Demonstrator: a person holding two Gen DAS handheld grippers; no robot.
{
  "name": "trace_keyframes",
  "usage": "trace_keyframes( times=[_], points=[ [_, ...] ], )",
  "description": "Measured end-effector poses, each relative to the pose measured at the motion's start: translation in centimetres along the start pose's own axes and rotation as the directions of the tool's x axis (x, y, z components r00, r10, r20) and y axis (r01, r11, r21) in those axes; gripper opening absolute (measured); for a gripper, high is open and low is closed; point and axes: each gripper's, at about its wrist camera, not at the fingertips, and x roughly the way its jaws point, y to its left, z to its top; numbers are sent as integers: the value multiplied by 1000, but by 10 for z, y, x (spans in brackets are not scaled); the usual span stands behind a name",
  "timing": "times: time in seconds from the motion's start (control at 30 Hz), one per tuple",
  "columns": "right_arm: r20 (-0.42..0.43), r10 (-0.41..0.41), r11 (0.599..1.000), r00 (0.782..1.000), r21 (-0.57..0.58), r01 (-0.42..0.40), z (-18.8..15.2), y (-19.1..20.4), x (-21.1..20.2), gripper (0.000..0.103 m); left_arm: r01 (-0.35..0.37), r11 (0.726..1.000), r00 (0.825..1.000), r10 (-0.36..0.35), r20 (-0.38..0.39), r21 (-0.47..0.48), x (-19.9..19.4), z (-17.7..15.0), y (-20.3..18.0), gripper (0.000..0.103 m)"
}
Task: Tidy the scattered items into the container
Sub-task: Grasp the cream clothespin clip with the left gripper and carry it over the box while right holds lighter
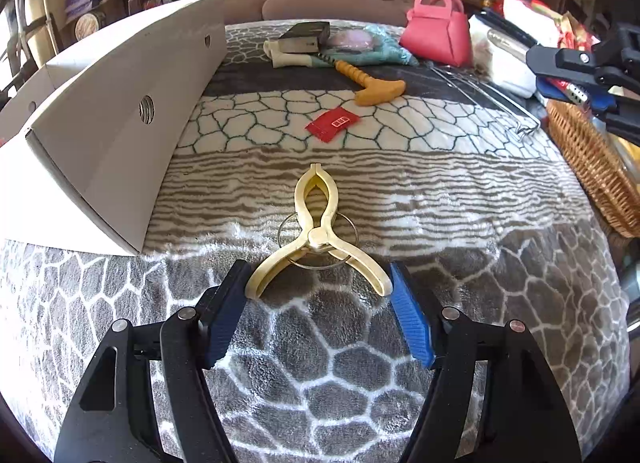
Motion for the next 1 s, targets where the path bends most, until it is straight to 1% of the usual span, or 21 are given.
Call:
trace_keyframes(
  times=[0.1,0.27,0.43,0.63,0.77,0.8,0.9,1.0],
  points=[
    [-2,2,1000,1000,-7,-2,0,2,1,22,44,998,999,-44,2,-37,-9,4,7,66],
    [11,7,1000,1000,-13,-7,2,6,-3,22,81,996,995,-79,63,-30,-44,20,11,67],
    [29,12,1000,1000,-16,-11,3,10,-9,22,113,992,986,-105,126,-57,-82,43,23,67],
    [99,8,997,995,-76,-1,7,39,-33,22,113,989,974,-92,206,-96,-129,69,53,67],
    [140,-25,990,990,-133,44,8,69,-45,22,95,989,970,-67,233,-110,-154,84,76,67],
    [142,-32,988,989,-147,53,8,77,-45,22,90,990,969,-61,241,-111,-160,86,82,67],
    [128,-22,986,992,-161,43,8,99,-45,22,75,990,965,-42,260,-116,-176,90,99,67],
    [122,-25,979,992,-197,49,9,125,-45,22,69,989,962,-30,272,-134,-191,89,118,67]
  ],
)
